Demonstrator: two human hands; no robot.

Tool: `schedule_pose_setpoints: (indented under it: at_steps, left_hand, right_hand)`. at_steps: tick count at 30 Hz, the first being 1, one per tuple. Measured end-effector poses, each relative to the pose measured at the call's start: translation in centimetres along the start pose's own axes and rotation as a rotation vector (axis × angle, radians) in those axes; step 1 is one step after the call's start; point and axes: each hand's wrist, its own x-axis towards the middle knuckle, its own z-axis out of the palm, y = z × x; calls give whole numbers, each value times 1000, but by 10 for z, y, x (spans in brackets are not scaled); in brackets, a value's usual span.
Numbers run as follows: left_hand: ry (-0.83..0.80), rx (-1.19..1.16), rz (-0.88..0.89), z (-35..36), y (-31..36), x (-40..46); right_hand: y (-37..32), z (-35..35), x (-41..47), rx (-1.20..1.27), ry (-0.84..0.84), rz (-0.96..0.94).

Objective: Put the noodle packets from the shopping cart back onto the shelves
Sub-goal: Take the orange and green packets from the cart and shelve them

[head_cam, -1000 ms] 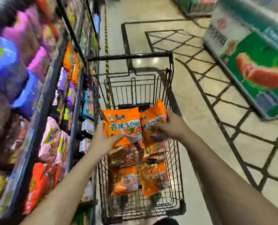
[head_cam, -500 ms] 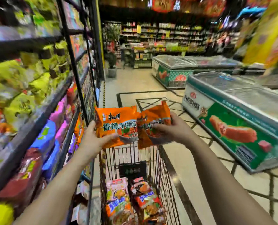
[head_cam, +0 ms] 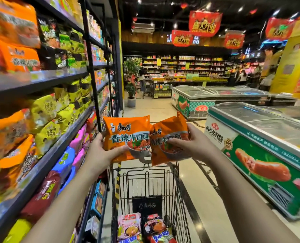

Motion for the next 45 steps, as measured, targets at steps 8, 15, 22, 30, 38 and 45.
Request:
schedule_pose_setpoints:
  at_steps: [8,15,22,30,38,45]
  left_hand:
    - [137,19,-32,10,33,-71]
    - [337,87,-89,6,52,-160]
    - [556,226,-160,-18,68,-268]
    - [733,291,-186,-53,111,-385]
    - [841,320,-146,-72,167,-527]
    - [993,375,-126,-77,219,-699]
  right_hand:
    - [-3,-15,-15,56,-92,-96]
    - [-4,3,-47,165,-227,-204]
    - [-26,44,-94,232,-408,-292]
    - [-81,76,-166,287,-629,-394]
    - [-150,81,-272,358,-744,-509]
    - [-209,84,-413,372,-833,-624]
